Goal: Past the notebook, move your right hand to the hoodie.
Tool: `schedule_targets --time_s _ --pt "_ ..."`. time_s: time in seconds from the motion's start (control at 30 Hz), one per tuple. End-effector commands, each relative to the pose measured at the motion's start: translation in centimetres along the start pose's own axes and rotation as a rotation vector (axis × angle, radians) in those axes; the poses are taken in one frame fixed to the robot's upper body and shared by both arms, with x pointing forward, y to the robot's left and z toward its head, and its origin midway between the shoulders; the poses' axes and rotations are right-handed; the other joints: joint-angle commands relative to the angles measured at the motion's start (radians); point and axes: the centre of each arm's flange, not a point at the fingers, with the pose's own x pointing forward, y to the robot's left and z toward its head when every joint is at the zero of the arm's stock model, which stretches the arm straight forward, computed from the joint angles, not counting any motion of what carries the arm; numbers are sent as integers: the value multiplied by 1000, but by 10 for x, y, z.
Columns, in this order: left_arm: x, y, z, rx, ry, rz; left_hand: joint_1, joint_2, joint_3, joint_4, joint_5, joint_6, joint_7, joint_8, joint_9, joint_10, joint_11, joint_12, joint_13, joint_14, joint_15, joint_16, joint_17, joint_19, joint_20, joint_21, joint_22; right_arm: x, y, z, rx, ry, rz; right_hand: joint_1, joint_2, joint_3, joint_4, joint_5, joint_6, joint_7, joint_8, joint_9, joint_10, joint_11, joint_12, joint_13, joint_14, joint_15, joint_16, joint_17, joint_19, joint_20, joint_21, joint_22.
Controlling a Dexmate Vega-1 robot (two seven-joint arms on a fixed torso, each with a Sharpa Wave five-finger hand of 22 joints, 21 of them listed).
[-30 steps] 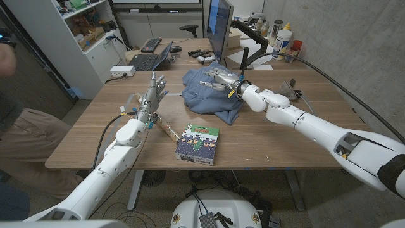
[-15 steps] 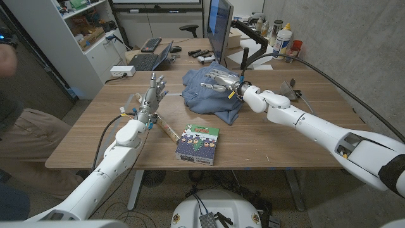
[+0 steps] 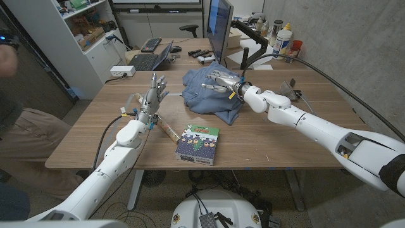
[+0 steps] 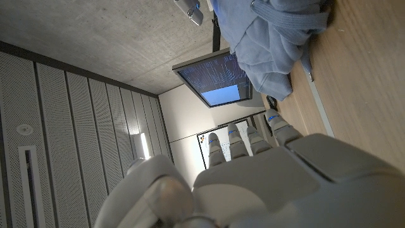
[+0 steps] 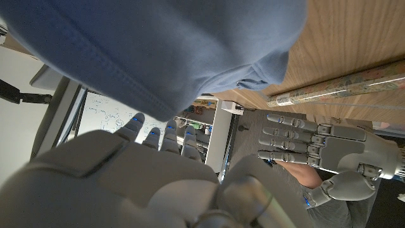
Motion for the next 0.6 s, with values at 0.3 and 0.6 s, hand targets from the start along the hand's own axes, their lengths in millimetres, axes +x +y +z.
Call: schedule_targets --time_s 0.3,0.6 --pt "0 0 -3 4 7 -3 12 -1 -6 3 -4 -2 -1 3 3 3 -1 3 5 -6 7 4 2 0 0 4 5 -1 5 -2 -14 0 25 -12 42 2 6 1 1 -3 6 4 1 0 2 3 -14 -8 3 3 -7 -3 3 1" --pt "2 -1 -3 4 4 -7 12 -1 -6 3 -4 -2 0 3 3 3 1 3 5 -7 7 4 2 0 0 4 5 -3 5 -3 -19 4 24 -13 42 2 6 1 1 -3 6 4 3 0 3 3 -14 -9 3 3 -7 -4 3 1"
